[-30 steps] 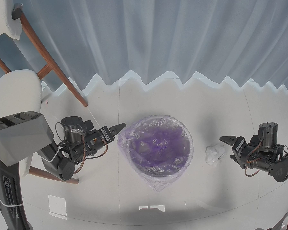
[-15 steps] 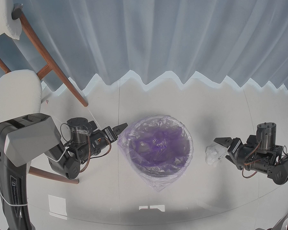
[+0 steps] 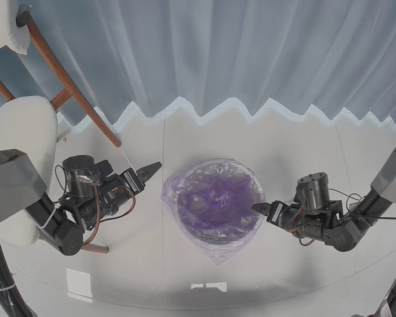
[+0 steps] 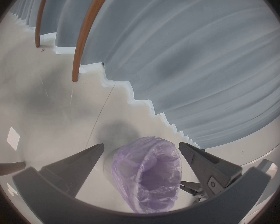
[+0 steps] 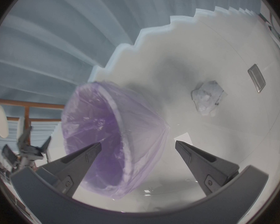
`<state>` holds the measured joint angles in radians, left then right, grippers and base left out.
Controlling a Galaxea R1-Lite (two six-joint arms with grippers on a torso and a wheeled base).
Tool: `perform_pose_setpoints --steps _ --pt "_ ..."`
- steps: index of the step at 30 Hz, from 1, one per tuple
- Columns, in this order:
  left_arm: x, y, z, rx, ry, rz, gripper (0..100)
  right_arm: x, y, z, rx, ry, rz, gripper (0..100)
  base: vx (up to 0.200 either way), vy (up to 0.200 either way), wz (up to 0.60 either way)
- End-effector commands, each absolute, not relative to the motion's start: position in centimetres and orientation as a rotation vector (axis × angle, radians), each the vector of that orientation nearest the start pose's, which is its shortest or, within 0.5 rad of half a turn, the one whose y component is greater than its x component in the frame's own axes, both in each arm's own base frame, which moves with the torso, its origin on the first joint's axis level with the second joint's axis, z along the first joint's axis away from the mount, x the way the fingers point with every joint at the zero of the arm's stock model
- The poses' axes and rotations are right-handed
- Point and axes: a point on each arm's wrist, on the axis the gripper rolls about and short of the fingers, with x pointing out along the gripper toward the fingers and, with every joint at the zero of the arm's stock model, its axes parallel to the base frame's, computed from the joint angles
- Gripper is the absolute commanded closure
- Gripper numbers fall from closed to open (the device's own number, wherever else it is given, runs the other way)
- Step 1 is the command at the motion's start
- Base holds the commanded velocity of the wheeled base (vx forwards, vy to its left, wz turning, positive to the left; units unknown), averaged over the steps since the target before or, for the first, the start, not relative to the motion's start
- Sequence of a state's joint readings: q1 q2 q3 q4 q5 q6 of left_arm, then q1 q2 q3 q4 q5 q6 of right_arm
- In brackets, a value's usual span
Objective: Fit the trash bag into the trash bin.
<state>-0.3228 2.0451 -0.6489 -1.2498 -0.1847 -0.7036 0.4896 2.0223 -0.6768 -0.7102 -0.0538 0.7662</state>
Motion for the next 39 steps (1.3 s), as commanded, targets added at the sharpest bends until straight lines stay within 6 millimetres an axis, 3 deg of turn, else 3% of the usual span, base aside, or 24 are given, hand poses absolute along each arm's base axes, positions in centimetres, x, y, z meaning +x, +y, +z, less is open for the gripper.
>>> perform_pose_setpoints --steps 1,7,8,14,19,24,27,33,39 --pt "28.8 -10.1 12.2 -0.683 0.272 -0.446 0 31.3 17.8 1.8 0.465 0.825 0.130 0 0.000 0.000 0.00" --pt "28.5 -9.8 12.2 -0.686 0.273 -0.439 0 32.8 19.5 0.4 0.428 0.867 0.125 0 0.000 0.000 0.00" --pt "28.5 -9.8 12.2 -0.685 0.273 -0.439 0 32.9 19.7 0.5 0.429 0.861 0.130 100 0.000 0.000 0.00" --pt "28.7 -10.0 12.1 -0.681 0.276 -0.445 0 33.5 20.0 0.9 0.440 0.838 0.143 100 0.000 0.000 0.00" --pt "30.0 -10.4 11.9 -0.682 0.267 -0.452 0 32.3 17.1 1.8 0.365 0.833 0.236 100 0.000 0.000 0.00" --pt "29.7 -10.4 11.9 -0.683 0.273 -0.461 0 30.4 14.2 3.0 0.297 0.794 0.400 100 0.000 0.000 0.00" --pt "28.7 -10.9 11.1 -0.676 0.329 -0.485 0 29.4 12.9 3.6 0.222 0.748 0.480 100 0.000 0.000 0.00" --pt "26.3 -12.2 9.0 -0.620 0.472 -0.604 0 28.6 12.6 5.1 0.234 0.718 0.583 100 0.000 0.000 0.00" --pt "24.6 -12.3 7.6 -0.525 0.548 -0.708 0 28.5 12.7 5.0 0.231 0.726 0.592 100 0.000 0.000 0.00"
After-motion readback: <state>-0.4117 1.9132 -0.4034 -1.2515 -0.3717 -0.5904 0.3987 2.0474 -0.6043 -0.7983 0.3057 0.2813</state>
